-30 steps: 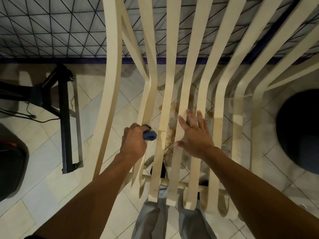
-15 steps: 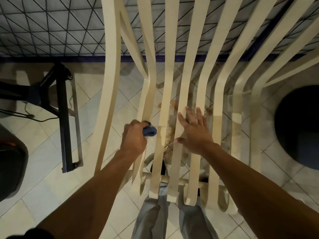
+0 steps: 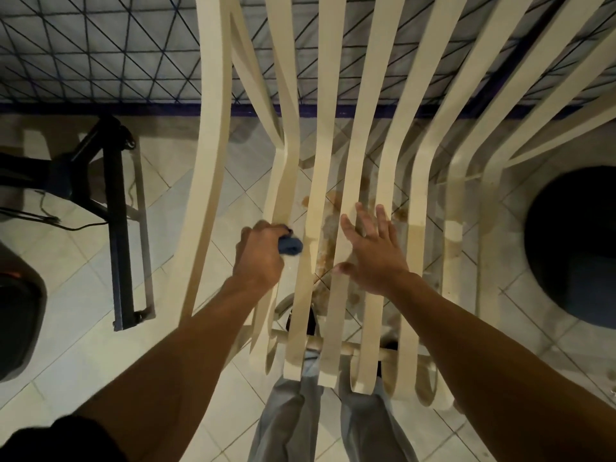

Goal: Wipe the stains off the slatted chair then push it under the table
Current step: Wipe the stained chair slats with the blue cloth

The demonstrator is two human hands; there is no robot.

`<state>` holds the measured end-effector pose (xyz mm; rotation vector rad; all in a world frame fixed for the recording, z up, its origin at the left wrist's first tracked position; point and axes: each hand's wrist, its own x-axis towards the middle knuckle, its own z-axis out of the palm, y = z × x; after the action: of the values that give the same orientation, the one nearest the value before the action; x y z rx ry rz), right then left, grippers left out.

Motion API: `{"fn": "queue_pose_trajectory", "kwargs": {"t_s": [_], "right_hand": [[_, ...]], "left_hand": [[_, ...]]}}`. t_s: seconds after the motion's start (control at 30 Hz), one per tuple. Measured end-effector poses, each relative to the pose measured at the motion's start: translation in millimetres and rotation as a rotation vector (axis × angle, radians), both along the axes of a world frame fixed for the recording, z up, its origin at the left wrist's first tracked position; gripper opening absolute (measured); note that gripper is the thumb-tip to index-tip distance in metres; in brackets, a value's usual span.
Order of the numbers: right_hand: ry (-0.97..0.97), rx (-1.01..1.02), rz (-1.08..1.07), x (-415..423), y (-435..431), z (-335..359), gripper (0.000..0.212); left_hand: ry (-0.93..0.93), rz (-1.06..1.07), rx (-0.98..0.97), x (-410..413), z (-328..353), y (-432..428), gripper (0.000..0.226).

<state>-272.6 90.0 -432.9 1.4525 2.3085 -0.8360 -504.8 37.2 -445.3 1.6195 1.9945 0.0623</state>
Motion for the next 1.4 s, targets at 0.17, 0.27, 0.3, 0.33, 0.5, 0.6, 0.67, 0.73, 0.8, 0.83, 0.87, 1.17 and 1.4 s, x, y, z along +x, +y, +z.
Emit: {"fn": "queue_pose_trajectory", "kwargs": {"t_s": [0.17,0.27,0.3,0.33,0.5,0.6,0.67,0.73,0.8,0.83,0.87,1.17,1.4], "right_hand": [[0.003,-0.007,-0.015,-2.5,1.0,-0.8,0.099],[0.014,0.011,-0.017,0.0,0.4,-3.2,0.099],[0.024,0.016,-0.027,0.7,0.2,-4.3,0.099],[0.031,0.02,-0.037,0.7,-0.3,-4.7,0.099],[0.043,0.026,-0.052,-0.2,-2.5,-4.6,0.098],[0.039,0.025,-0.048,0.9,-4.3,-3.3,0.095],[0.037,0.027,-0.052,0.8,-5.0,-3.4,0.095],[0.04,0.026,-0.058,0.3,-5.1,-4.2,0.094],[0.04,0.027,-0.055,0.3,-5.1,-4.8,0.094],[0.042,0.029,-0.052,0.4,-5.3,-5.2,0.094],[0.045,0.033,-0.051,0.4,-5.5,-5.6,0.095],[0.034,0.027,-0.062,0.3,-6.2,-6.5,0.094],[0.042,0.024,-0.073,0.1,-10.0,-4.5,0.091]], "left_hand": [[-0.021,0.019,-0.014,-0.6,2.7,-20.4,0.045],[-0.008,0.051,-0.007,-0.1,-1.3,-4.4,0.049],[-0.007,0.064,0.01,1.7,0.0,-0.9,0.051],[-0.005,0.08,0.023,4.0,3.9,0.8,0.053],[-0.079,0.08,0.046,11.3,22.9,-15.9,0.051],[-0.112,0.09,0.039,20.3,42.0,-42.3,0.045],[-0.107,0.079,0.047,21.1,45.0,-49.4,0.045],[-0.067,0.057,0.025,17.1,41.7,-40.9,0.046],[-0.035,0.034,0.019,14.0,37.4,-24.9,0.045],[-0.023,0.036,0.017,13.2,36.2,-16.8,0.047],[-0.018,0.05,0.015,12.7,35.2,-9.9,0.049],[-0.047,0.022,0.077,24.7,54.6,-44.6,0.041],[-0.002,0.019,-0.07,19.1,47.6,-51.6,0.038]]}}
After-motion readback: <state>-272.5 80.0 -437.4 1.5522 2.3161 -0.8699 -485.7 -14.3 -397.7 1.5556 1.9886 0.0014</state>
